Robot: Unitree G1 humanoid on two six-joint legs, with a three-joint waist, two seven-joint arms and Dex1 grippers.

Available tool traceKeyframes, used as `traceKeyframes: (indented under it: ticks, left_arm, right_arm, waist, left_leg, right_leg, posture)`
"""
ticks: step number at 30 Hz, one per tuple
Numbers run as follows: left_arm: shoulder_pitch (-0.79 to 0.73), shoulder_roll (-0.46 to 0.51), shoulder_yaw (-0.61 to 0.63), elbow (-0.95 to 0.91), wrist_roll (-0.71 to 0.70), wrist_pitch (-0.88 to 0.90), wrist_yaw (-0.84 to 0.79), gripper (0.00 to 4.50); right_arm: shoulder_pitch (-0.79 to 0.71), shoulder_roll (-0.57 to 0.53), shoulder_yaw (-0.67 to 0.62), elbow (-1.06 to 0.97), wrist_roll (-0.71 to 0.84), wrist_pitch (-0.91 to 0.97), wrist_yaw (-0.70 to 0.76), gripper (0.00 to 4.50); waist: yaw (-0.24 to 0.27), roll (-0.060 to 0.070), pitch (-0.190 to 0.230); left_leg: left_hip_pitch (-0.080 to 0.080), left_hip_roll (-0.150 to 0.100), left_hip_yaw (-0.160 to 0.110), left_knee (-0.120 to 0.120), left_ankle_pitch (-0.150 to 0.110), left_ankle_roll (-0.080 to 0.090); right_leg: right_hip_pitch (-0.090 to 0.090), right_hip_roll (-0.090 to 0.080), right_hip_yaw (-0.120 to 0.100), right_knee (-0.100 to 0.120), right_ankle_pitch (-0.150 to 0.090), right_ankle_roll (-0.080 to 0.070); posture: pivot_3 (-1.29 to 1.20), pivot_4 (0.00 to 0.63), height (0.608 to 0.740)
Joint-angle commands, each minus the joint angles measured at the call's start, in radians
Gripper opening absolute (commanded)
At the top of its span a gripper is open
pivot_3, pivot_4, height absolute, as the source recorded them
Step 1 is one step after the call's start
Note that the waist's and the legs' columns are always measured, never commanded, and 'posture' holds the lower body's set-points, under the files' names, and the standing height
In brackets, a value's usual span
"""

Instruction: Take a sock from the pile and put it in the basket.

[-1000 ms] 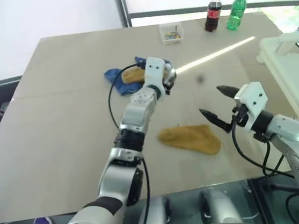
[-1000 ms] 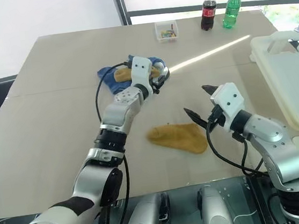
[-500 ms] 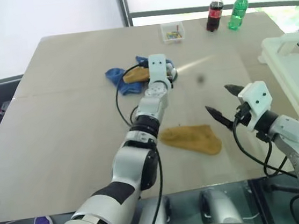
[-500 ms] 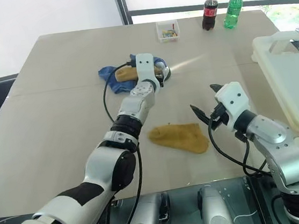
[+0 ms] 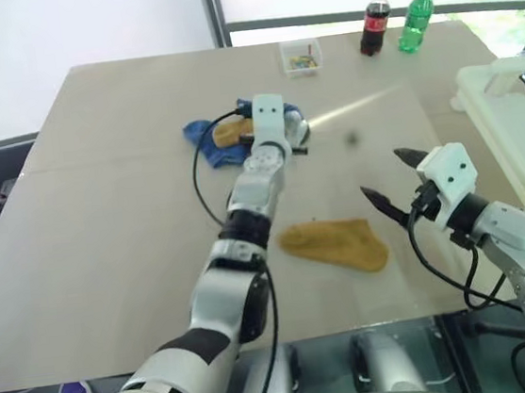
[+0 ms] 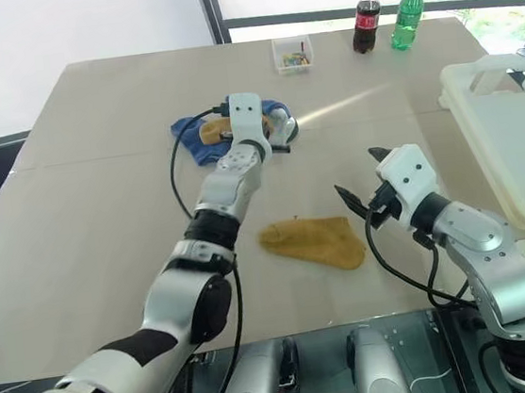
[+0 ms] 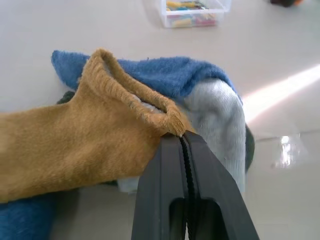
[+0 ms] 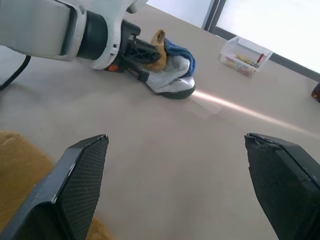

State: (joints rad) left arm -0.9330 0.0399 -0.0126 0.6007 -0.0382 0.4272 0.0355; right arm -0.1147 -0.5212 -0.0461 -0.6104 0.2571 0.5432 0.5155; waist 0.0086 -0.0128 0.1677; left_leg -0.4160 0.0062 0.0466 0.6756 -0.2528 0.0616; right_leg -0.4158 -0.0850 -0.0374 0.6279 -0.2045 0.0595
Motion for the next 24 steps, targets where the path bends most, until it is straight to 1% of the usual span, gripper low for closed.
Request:
traceKeyframes:
  ticks: [1, 2, 6, 13, 18, 21, 24]
  left_arm:
    - [0.064, 0.083, -0.043, -0.205, 0.010, 0.101, -0.127, 0.04]
    - [0.080, 0.099, -0.050, -0.240, 0.007, 0.126, -0.150, 0.04]
    - [0.193, 0.230, -0.085, -0.436, -0.001, 0.176, -0.303, 0.04]
    - [0.320, 0.369, -0.076, -0.674, -0.069, 0.218, -0.501, 0.04]
    - [0.403, 0.447, -0.049, -0.826, -0.147, 0.305, -0.597, 0.04]
    - [0.445, 0.486, -0.023, -0.924, -0.198, 0.372, -0.628, 0.04]
    - [0.479, 0.533, 0.000, -1.022, -0.271, 0.469, -0.671, 0.04]
  right_arm:
    - [-0.011, -0.009, -0.008, -0.029, 0.016, -0.006, 0.007, 4.50]
    - [-0.009, -0.010, -0.009, -0.031, 0.019, -0.005, 0.008, 4.50]
    - [-0.022, -0.014, 0.003, -0.014, 0.027, -0.005, 0.022, 4.50]
    - [-0.031, -0.014, 0.015, -0.005, 0.041, -0.005, 0.035, 4.50]
    - [-0.033, -0.015, 0.026, -0.004, 0.054, -0.003, 0.045, 4.50]
    - [-0.031, -0.014, 0.030, -0.007, 0.059, -0.002, 0.050, 4.50]
    - [-0.035, -0.010, 0.038, 0.002, 0.059, -0.003, 0.050, 4.50]
  waist:
    - [0.000, 0.000, 0.000]
    - [0.001, 0.000, 0.000]
    - [0.004, 0.000, 0.000]
    - [0.005, 0.000, 0.000]
    - [0.004, 0.000, 0.000]
    - [0.004, 0.000, 0.000]
    - [0.005, 0.000, 0.000]
  left_leg:
    - [0.000, 0.000, 0.000, 0.000, 0.000, 0.000]
    - [0.000, 0.000, 0.000, 0.000, 0.000, 0.000]
    - [0.000, 0.001, 0.000, 0.000, 0.000, 0.000]
    - [0.000, 0.001, -0.001, 0.001, 0.000, 0.000]
    - [0.000, 0.001, -0.001, 0.001, 0.000, 0.000]
    - [0.000, 0.001, -0.001, 0.001, 0.000, 0.000]
    - [0.000, 0.001, -0.001, 0.001, 0.000, 0.000]
  right_leg:
    - [0.000, 0.000, 0.000, 0.000, 0.000, 0.000]
    - [0.000, 0.000, 0.000, 0.000, 0.000, 0.000]
    - [0.000, 0.000, 0.000, 0.000, 0.000, 0.000]
    - [0.001, -0.001, 0.000, 0.000, 0.000, 0.000]
    - [0.000, 0.000, 0.000, 0.001, 0.000, 0.000]
    - [0.000, 0.000, 0.000, 0.001, 0.000, 0.000]
    - [0.000, 0.000, 0.000, 0.001, 0.000, 0.000]
  posture:
    - [0.00, 0.150, 0.732]
    - [0.00, 0.150, 0.732]
    - [0.00, 0.150, 0.732]
    - [0.00, 0.150, 0.732]
    - [0.00, 0.150, 0.732]
    - [0.00, 0.150, 0.732]
    - [0.00, 0.150, 0.732]
